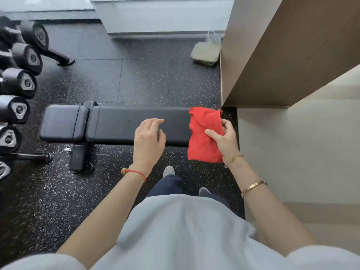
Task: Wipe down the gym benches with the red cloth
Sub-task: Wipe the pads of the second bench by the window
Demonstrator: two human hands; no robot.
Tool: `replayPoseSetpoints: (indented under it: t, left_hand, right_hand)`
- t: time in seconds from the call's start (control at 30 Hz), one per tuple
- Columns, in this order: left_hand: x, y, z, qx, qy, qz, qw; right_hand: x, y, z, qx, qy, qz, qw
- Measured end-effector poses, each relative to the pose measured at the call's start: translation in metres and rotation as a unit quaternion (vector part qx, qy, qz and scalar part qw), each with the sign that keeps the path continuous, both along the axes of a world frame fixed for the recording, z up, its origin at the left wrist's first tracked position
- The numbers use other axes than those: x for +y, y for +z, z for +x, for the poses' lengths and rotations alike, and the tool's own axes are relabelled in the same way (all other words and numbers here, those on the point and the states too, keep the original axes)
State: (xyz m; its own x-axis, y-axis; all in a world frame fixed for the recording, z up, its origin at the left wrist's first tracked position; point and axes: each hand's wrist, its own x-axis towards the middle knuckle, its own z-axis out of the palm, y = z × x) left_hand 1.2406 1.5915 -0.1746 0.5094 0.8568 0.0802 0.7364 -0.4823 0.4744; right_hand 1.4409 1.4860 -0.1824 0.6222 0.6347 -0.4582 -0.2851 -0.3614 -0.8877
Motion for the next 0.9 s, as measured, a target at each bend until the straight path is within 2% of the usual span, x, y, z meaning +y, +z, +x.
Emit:
replayPoseSetpoints:
  t: [0.2,0.4,0.67,0.9]
  left_hand:
    - [0.058,-0.041,-0.002,0.050,-0.045,-0.029,0.997]
    - [0.085,-0.099,0.010,0.053,-0.055,-0.043,0.996]
    - [0.111,-0.214,0.038,0.056,-0.051,-0.027,0.997]
    - [0.133,-0.326,0.042,0.048,-0.009,-0.008,0.999]
  right_hand:
    - [0.048,-0.046,-0.003,0.011,-0.042,-0.029,0.999]
    - [0.090,-0.109,0.009,0.024,-0.053,-0.041,0.997]
    - [0.140,-0.213,0.029,-0.007,-0.014,-0.034,0.999]
    - [0.156,-0.313,0.036,-0.048,0.023,-0.020,0.998]
